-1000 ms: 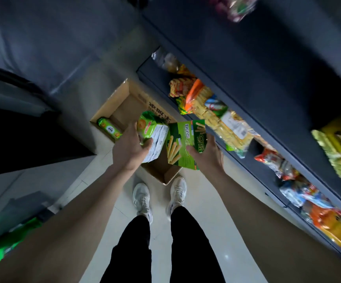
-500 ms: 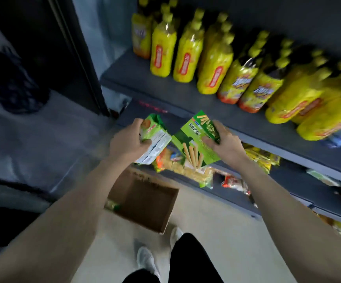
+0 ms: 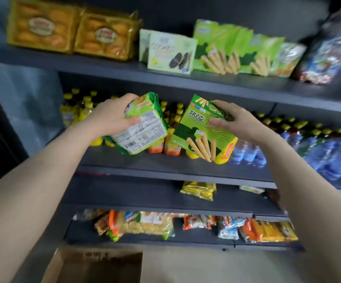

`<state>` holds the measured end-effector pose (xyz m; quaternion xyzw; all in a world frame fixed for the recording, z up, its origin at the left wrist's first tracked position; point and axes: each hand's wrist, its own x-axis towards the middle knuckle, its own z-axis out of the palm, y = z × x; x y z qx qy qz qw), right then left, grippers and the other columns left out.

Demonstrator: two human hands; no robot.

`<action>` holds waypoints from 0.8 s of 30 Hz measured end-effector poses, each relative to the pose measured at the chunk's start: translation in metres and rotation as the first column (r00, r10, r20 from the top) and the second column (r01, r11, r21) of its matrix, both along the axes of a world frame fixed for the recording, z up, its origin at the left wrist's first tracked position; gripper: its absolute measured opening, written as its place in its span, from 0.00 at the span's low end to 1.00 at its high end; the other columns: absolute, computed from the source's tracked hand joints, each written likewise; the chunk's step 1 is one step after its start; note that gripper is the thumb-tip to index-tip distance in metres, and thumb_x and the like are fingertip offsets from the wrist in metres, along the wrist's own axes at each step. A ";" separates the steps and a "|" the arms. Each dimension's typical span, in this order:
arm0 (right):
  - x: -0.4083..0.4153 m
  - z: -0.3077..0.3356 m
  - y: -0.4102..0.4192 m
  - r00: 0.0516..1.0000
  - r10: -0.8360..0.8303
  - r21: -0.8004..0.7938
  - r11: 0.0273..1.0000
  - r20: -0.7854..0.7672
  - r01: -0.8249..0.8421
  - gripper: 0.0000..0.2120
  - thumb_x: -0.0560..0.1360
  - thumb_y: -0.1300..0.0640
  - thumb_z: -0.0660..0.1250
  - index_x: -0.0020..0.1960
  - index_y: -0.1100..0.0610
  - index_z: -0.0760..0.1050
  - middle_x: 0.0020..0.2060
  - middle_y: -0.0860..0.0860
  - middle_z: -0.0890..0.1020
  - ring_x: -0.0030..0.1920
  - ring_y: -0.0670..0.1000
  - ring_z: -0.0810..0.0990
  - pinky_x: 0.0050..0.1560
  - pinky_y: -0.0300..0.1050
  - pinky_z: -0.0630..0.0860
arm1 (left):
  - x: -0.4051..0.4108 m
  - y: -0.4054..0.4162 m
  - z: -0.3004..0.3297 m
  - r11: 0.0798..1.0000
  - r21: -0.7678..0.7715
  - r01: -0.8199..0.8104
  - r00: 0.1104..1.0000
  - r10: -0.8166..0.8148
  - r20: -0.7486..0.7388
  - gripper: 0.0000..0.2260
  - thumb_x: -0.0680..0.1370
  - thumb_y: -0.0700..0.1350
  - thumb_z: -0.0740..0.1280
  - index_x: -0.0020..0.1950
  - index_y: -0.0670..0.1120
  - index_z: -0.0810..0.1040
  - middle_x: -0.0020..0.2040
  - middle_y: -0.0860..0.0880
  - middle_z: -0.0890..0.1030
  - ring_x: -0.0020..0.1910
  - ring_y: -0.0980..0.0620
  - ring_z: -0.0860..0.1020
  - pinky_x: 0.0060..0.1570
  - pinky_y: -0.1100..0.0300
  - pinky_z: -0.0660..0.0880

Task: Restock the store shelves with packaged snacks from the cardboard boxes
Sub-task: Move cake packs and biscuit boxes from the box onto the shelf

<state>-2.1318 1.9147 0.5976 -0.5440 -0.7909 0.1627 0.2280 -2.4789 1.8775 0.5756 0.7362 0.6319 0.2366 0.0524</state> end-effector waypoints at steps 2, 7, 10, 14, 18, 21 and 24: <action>0.025 0.028 0.002 1.000 0.000 0.057 0.998 -0.020 0.001 0.28 0.76 0.42 0.71 0.74 0.40 0.68 0.66 0.45 0.74 0.66 0.48 0.73 0.70 0.49 0.68 | 0.021 0.010 0.033 0.996 0.072 0.046 0.999 -0.045 -0.018 0.26 0.77 0.55 0.68 0.74 0.55 0.66 0.65 0.47 0.79 0.61 0.42 0.77 0.57 0.49 0.73; 0.089 0.093 0.015 1.000 -0.006 0.196 0.981 -0.021 0.010 0.31 0.74 0.37 0.70 0.74 0.42 0.69 0.72 0.45 0.72 0.71 0.45 0.70 0.73 0.47 0.65 | 0.079 0.034 0.104 0.964 0.232 0.126 0.992 -0.117 -0.055 0.25 0.80 0.52 0.66 0.77 0.54 0.65 0.69 0.48 0.76 0.65 0.43 0.75 0.60 0.49 0.72; 0.131 0.129 0.033 0.998 -0.046 0.260 0.964 -0.036 0.054 0.34 0.69 0.30 0.68 0.72 0.39 0.71 0.70 0.45 0.75 0.69 0.47 0.73 0.73 0.53 0.68 | 0.114 0.052 0.137 0.941 0.307 0.142 0.990 -0.132 -0.054 0.24 0.80 0.51 0.66 0.76 0.55 0.66 0.67 0.51 0.77 0.65 0.45 0.75 0.60 0.50 0.71; 0.191 0.170 0.073 0.996 -0.059 0.356 0.931 -0.072 0.081 0.24 0.75 0.40 0.70 0.69 0.45 0.75 0.61 0.47 0.81 0.60 0.49 0.80 0.66 0.56 0.74 | 0.155 0.085 0.167 0.919 0.376 0.116 0.993 -0.117 -0.018 0.22 0.81 0.52 0.64 0.75 0.58 0.66 0.65 0.54 0.79 0.63 0.46 0.76 0.62 0.43 0.72; 0.234 0.189 0.131 0.982 -0.183 0.432 0.883 -0.036 0.181 0.27 0.75 0.38 0.70 0.71 0.46 0.73 0.64 0.52 0.79 0.63 0.54 0.77 0.66 0.52 0.72 | 0.186 0.116 0.179 0.913 0.404 0.063 0.996 -0.084 0.033 0.21 0.82 0.50 0.63 0.75 0.57 0.67 0.64 0.54 0.79 0.64 0.47 0.76 0.64 0.45 0.72; 0.241 0.187 0.181 0.977 -0.203 0.405 0.900 0.069 0.159 0.28 0.76 0.40 0.69 0.73 0.50 0.73 0.65 0.54 0.80 0.62 0.57 0.78 0.62 0.49 0.72 | 0.197 0.134 0.180 0.918 0.397 0.004 0.998 -0.031 0.061 0.21 0.82 0.51 0.63 0.75 0.59 0.67 0.64 0.54 0.79 0.64 0.47 0.76 0.64 0.45 0.72; 0.233 0.179 0.229 0.975 -0.195 0.337 0.930 0.109 0.149 0.28 0.76 0.42 0.70 0.73 0.51 0.73 0.67 0.53 0.79 0.67 0.56 0.76 0.65 0.47 0.70 | 0.202 0.146 0.178 0.927 0.373 -0.041 0.996 0.008 0.088 0.21 0.81 0.52 0.64 0.75 0.60 0.67 0.65 0.55 0.79 0.64 0.48 0.76 0.63 0.46 0.72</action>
